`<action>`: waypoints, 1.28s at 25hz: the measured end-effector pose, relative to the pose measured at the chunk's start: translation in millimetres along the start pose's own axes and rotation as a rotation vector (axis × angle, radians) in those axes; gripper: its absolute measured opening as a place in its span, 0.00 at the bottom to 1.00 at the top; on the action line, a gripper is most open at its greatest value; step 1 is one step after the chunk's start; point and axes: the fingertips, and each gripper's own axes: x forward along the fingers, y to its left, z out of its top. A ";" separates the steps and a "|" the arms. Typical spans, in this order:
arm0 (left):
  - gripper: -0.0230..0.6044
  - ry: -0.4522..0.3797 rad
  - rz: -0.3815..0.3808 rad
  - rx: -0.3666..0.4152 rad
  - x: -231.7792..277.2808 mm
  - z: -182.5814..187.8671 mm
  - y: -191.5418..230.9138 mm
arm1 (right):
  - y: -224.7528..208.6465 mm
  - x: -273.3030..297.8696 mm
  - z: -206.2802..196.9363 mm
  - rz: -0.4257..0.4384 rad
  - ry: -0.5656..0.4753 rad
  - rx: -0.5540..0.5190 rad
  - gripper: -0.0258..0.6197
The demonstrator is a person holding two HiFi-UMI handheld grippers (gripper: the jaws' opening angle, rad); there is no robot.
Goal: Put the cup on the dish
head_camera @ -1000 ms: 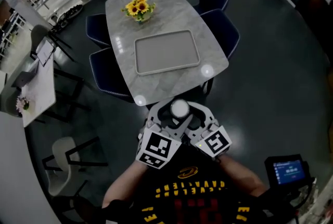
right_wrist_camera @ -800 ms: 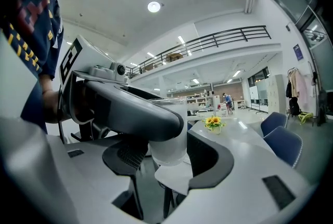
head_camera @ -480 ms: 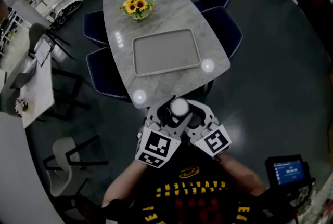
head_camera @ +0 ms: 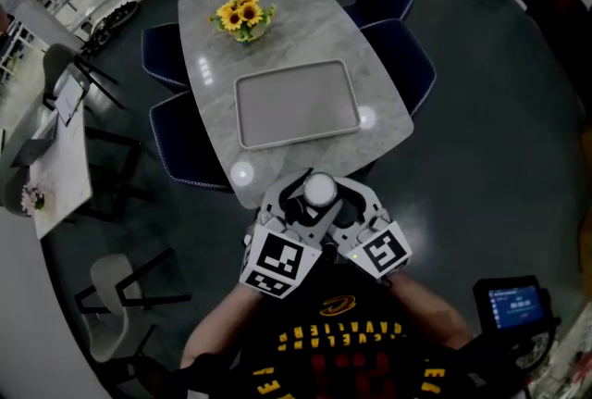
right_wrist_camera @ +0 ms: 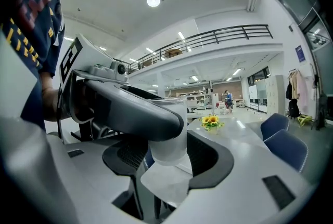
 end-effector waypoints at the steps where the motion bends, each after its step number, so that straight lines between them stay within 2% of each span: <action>1: 0.46 0.000 -0.002 -0.001 2.3 0.2 5.5 | -3.1 5.1 0.2 0.001 0.003 -0.003 0.42; 20: 0.46 -0.007 -0.045 -0.012 55.7 5.1 117.9 | -74.6 107.6 1.4 -0.025 0.072 -0.028 0.42; 32: 0.46 0.005 -0.085 -0.013 102.9 -13.4 177.6 | -122.8 165.2 -23.4 -0.047 0.125 -0.028 0.42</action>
